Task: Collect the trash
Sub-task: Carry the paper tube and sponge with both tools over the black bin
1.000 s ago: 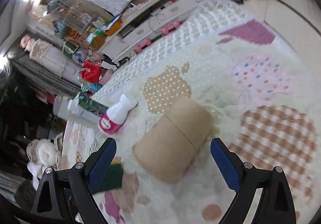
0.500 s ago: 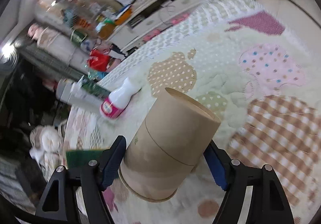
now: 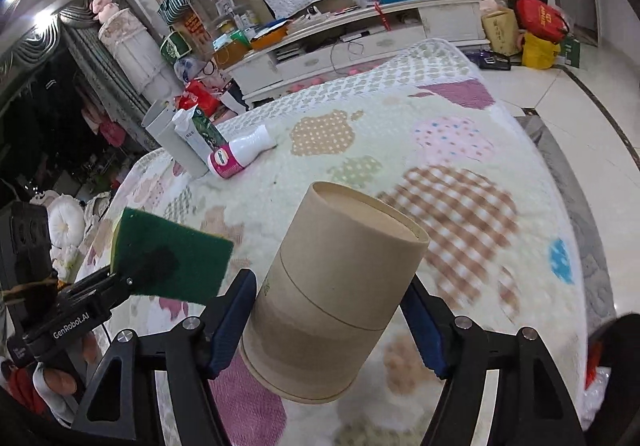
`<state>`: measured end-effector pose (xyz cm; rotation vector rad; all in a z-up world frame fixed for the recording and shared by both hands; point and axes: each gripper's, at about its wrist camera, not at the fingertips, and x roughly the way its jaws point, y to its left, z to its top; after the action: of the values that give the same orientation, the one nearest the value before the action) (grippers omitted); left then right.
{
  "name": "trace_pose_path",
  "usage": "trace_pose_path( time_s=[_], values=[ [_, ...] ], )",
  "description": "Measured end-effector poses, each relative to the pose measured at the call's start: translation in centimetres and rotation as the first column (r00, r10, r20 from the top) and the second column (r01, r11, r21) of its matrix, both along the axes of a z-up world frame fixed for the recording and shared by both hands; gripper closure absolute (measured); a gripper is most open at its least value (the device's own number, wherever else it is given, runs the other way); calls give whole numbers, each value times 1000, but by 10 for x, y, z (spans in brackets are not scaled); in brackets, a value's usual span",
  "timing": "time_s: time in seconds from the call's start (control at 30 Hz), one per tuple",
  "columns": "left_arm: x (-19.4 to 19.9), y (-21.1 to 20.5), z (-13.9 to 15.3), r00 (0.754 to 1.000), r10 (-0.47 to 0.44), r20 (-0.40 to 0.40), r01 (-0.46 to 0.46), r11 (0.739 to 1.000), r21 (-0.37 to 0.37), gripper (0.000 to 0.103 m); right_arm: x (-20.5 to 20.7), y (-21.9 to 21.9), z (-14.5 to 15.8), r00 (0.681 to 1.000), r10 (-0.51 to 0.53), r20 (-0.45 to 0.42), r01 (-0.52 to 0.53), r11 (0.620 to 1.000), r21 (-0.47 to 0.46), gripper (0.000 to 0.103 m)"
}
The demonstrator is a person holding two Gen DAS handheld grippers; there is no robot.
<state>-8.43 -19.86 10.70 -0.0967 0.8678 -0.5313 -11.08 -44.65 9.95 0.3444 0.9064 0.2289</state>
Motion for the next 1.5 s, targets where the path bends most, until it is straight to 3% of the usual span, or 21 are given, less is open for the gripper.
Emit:
trace_pose_path(
  time_s=[0.3, 0.63, 0.97, 1.37, 1.47, 1.5],
  values=[
    [-28, -56, 7, 993, -115, -18, 115, 993, -15, 77, -46, -38, 8, 998, -62, 9, 62, 998, -30, 33],
    [-50, -134, 8, 965, -261, -37, 260, 965, -29, 77, -98, -110, 12, 981, -192, 15, 193, 980, -55, 35],
    [-73, -219, 5, 915, -399, -50, 397, 917, -45, 77, -151, -202, -1, 929, -370, -24, 368, 927, -67, 39],
    [-87, -280, -25, 874, -474, -105, 474, 880, -29, 76, -182, -248, -35, 881, -463, -99, 464, 886, -5, 39],
    [-92, -289, -26, 873, -479, -87, 478, 878, -36, 69, -187, -255, -38, 866, -489, -108, 491, 871, 0, 37],
    [-92, -292, -28, 871, -484, -88, 482, 875, -41, 61, -189, -257, -39, 862, -494, -112, 498, 867, 1, 35]
  ],
)
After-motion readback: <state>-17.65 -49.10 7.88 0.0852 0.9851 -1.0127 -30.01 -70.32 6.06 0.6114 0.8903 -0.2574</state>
